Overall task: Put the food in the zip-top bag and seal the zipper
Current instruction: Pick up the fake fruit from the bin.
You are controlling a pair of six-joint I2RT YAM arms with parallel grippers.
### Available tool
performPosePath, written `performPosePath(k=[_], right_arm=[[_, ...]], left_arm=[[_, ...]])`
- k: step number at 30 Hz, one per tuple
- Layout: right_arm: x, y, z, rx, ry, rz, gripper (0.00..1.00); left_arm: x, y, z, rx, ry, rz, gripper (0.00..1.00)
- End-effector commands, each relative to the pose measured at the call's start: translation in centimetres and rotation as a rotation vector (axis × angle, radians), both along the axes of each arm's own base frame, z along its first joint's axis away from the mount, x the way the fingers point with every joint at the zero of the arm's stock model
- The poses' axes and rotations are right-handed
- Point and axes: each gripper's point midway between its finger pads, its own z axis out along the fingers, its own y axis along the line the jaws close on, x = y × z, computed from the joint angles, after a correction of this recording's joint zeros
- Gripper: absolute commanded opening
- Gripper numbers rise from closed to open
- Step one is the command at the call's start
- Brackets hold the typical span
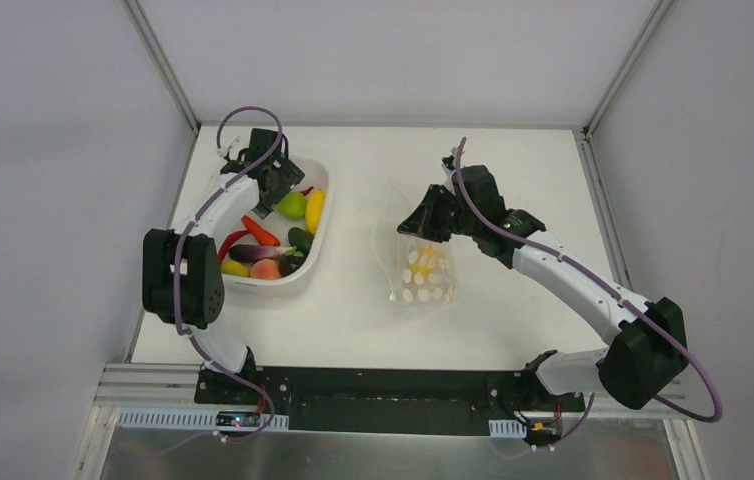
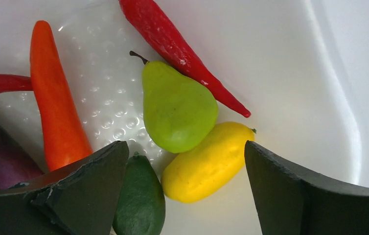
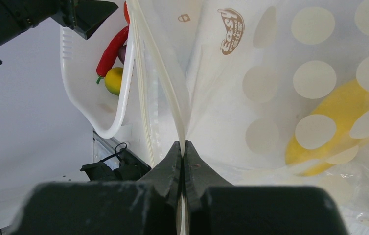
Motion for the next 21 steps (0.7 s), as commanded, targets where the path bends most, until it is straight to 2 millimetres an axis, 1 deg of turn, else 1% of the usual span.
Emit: performPosePath(k=[1, 8, 12, 15, 16, 17, 18, 21], right_arm=[[-0.1, -0.1, 1.7, 0.037, -0.028, -0.008, 0.0], [-0.2, 0.1, 1.5, 0.038, -0.02, -0.001, 0.0], [-0.2, 0.2, 1.3, 0.039, -0.011, 0.005, 0.0], [-0.4, 0.3, 1.0, 0.038, 0.0, 0.014, 0.0], [-0.5, 0.4, 1.0, 0.036, 0.004, 0.018, 0.0], [-0.5, 0.3, 0.9, 0.035, 0.006, 0.018, 0.0], [-0.5, 0.2, 1.0, 0.034, 0.004, 0.016, 0.0], [-0.5, 0.0, 0.9, 0.03, -0.002, 0.008, 0.0]], left_arm=[[1.4, 0.6, -0.4, -0.019, -0.011, 0.079, 0.91], [1.6, 0.4, -3.5, -0.017, 0.051, 0.082, 0.91], [2.4, 0.1, -4.5, -0.019, 0.061, 0.062, 0.9], [2.8, 0.4, -5.2, 0.022, 0.125, 0.036, 0.89], [3.0, 0.5, -5.1, 0.029, 0.132, 0.032, 0.88], [3.1, 0.4, -5.3, 0.026, 0.129, 0.031, 0.84], [2.8, 0.3, -5.9, 0.016, 0.126, 0.03, 0.78], [2.0, 0.1, -6.3, -0.01, 0.102, 0.039, 0.7]])
